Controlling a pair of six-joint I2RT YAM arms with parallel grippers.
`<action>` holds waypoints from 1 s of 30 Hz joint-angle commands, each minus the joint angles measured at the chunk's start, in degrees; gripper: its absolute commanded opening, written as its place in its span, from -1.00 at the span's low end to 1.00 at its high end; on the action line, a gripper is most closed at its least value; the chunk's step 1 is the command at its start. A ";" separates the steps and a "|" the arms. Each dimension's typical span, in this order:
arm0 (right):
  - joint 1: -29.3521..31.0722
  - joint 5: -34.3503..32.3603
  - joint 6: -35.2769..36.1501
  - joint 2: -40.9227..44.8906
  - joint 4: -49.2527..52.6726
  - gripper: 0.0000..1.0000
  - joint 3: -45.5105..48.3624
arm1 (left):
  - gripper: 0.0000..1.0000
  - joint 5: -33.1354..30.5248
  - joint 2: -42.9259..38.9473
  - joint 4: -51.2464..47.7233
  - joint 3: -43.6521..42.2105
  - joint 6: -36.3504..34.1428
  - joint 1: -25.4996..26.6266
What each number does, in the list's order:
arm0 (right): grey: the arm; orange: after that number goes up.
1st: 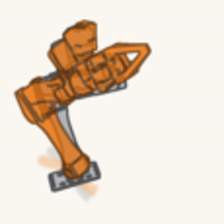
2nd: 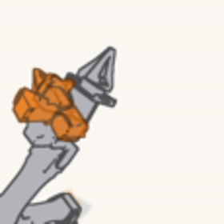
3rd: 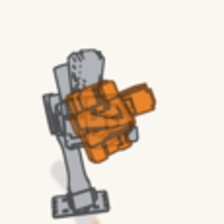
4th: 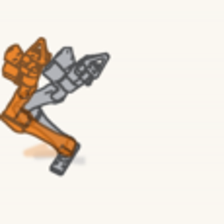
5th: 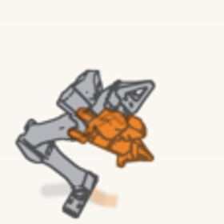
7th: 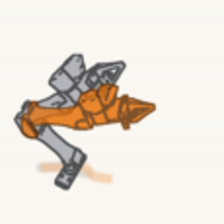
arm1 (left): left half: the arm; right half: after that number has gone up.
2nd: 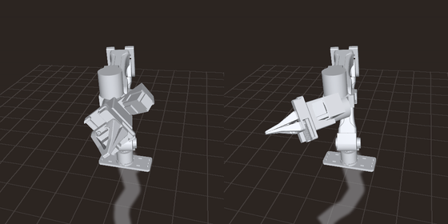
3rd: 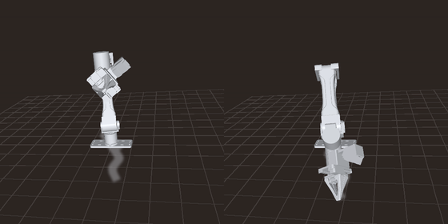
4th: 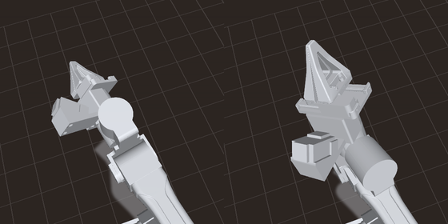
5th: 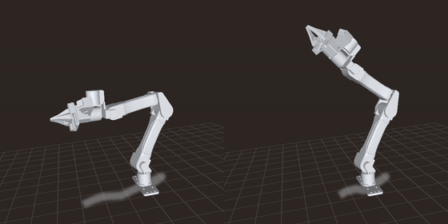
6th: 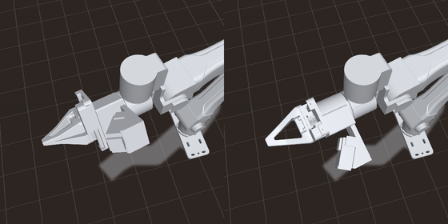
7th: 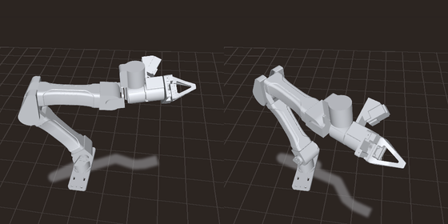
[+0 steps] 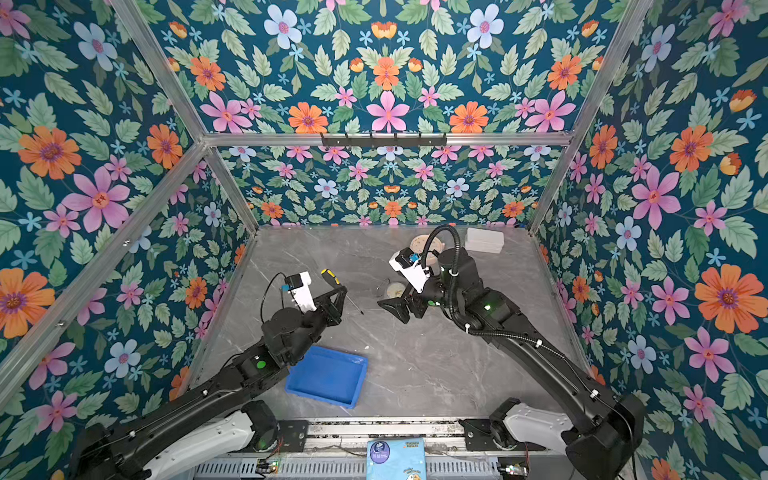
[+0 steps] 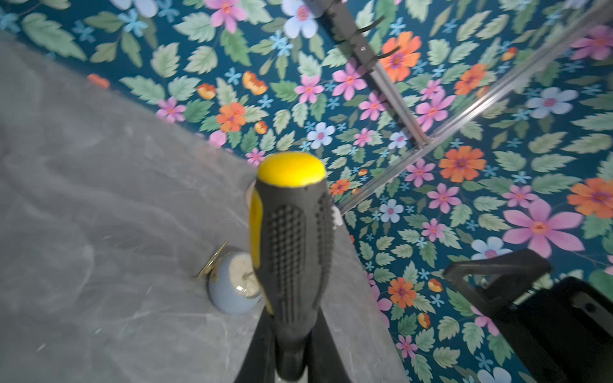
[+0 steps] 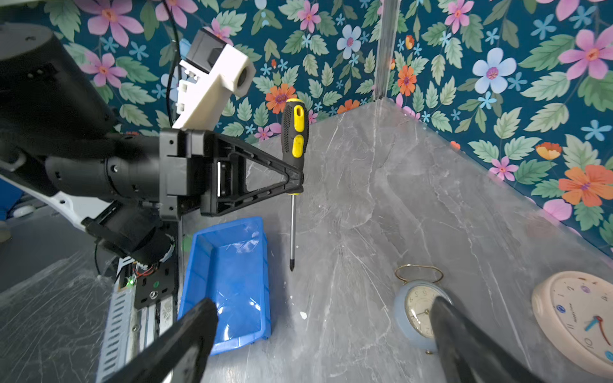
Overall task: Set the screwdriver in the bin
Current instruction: 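Open the right gripper and carry the screwdriver with the left gripper over the blue tray, then lower the screwdriver into the blue tray and open the left gripper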
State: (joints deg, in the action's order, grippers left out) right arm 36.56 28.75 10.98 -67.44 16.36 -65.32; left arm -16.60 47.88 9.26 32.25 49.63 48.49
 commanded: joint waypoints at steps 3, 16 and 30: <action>3.37 0.56 8.26 -2.51 3.33 0.99 -2.25 | -1.00 -1.04 -3.49 -23.58 1.08 13.99 0.20; 11.83 0.34 17.95 -7.66 9.48 0.98 -4.47 | -1.00 8.77 -6.28 -47.57 1.48 28.59 0.64; 14.07 -0.77 18.64 -7.34 10.18 0.99 -2.49 | -1.00 11.16 -0.28 -49.36 -3.80 35.19 0.64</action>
State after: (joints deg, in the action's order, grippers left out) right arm 50.54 28.58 28.25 -75.16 26.37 -67.94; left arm -6.44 46.30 -39.46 28.64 83.79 49.12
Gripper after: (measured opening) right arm 0.993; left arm 0.146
